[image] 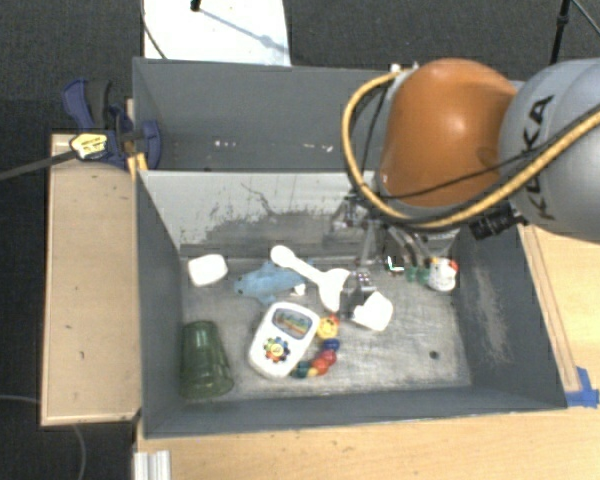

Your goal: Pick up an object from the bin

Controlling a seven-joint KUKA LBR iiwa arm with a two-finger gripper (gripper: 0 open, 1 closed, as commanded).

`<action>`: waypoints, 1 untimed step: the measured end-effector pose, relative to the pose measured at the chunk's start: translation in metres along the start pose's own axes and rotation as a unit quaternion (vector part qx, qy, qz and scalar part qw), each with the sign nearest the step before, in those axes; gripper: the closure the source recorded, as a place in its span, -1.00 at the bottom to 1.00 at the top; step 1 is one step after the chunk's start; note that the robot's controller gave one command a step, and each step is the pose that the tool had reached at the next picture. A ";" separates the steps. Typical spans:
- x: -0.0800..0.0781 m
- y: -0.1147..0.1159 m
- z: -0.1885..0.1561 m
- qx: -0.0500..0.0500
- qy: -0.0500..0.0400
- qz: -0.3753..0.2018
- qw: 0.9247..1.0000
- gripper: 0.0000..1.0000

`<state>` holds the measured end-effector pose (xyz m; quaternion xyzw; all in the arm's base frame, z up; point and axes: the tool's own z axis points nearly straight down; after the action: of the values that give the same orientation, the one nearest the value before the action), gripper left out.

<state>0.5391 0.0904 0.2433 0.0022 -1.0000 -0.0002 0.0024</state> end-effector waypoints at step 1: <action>-0.002 -0.001 -0.004 0.000 -0.004 0.001 1.000 -1.00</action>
Offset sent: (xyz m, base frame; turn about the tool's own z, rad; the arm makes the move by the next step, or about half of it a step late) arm 0.0202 -0.0766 -0.1733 0.1559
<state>0.5407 0.0899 0.2474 0.0008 -1.0000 -0.0006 -0.0018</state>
